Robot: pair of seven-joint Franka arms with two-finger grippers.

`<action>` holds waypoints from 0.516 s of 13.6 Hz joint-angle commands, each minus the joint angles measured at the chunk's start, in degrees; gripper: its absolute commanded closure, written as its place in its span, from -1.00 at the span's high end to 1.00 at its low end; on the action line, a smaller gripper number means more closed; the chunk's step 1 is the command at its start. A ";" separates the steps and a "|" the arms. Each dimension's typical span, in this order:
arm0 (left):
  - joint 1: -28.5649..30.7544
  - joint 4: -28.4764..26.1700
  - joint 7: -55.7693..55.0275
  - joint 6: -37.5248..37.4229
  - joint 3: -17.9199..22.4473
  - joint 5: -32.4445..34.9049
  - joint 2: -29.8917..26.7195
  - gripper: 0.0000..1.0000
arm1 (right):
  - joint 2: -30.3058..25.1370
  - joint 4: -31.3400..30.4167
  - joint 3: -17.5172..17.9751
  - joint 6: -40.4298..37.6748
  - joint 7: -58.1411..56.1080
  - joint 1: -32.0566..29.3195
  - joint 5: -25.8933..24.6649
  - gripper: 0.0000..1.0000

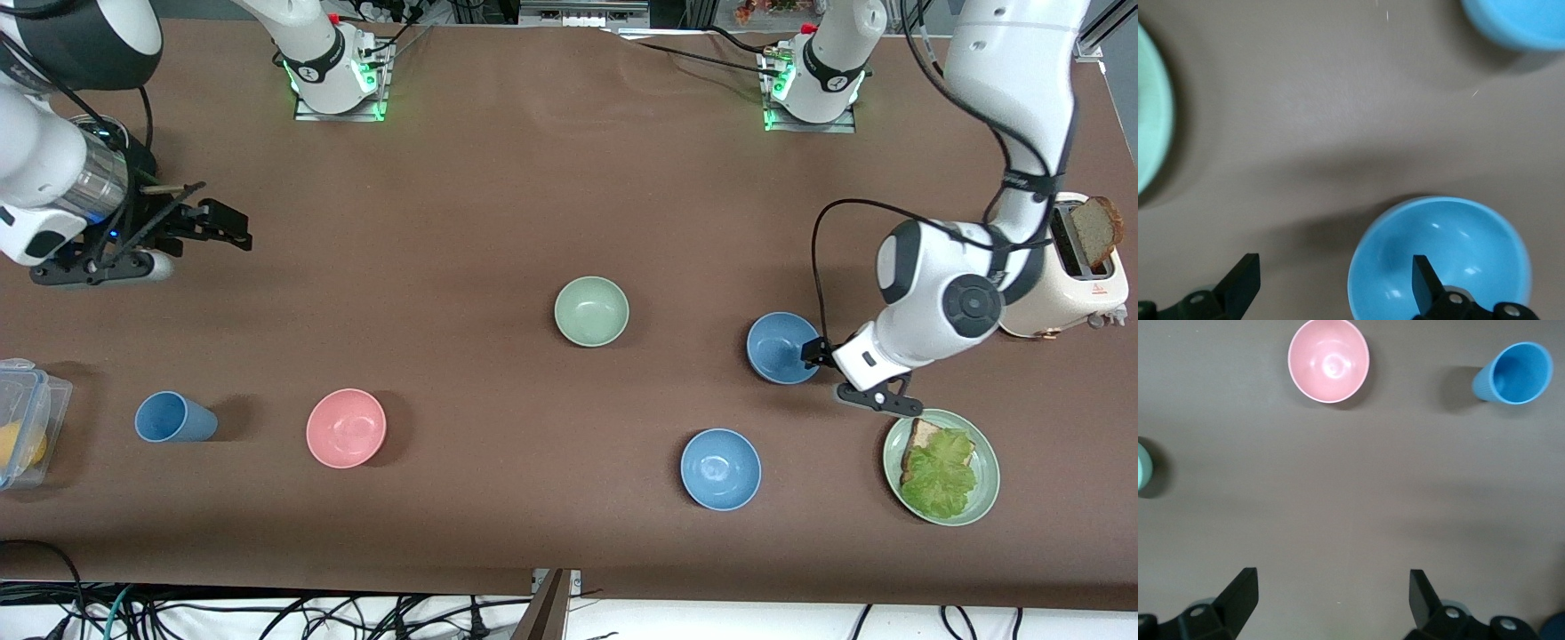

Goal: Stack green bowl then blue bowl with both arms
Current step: 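Grasp the blue bowl's rim with the left gripper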

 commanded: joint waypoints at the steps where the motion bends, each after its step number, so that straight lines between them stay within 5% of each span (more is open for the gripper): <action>1: 0.26 -2.22 4.01 4.15 0.00 -1.47 2.22 1.00 | -1.41 -0.74 -1.59 0.11 -2.78 0.29 -1.12 1.00; 3: 0.00 -2.22 5.14 4.06 0.00 -1.38 2.23 0.81 | -1.49 -0.65 -1.69 -0.33 -2.96 0.29 -0.95 1.00; 5: 0.35 -2.22 9.18 3.97 0.00 -1.47 3.02 -0.65 | -1.06 0.22 -1.60 -0.94 -3.22 0.29 -1.30 1.00; 6: 0.44 -2.14 10.41 3.80 0.09 -1.47 2.85 -1.00 | -1.05 0.67 -1.60 -1.64 -3.23 0.29 -1.47 1.00; 7: 0.53 -2.05 11.64 3.62 0.00 -1.47 2.68 -1.00 | -1.05 1.28 -1.69 -1.74 -3.92 0.29 -1.47 1.00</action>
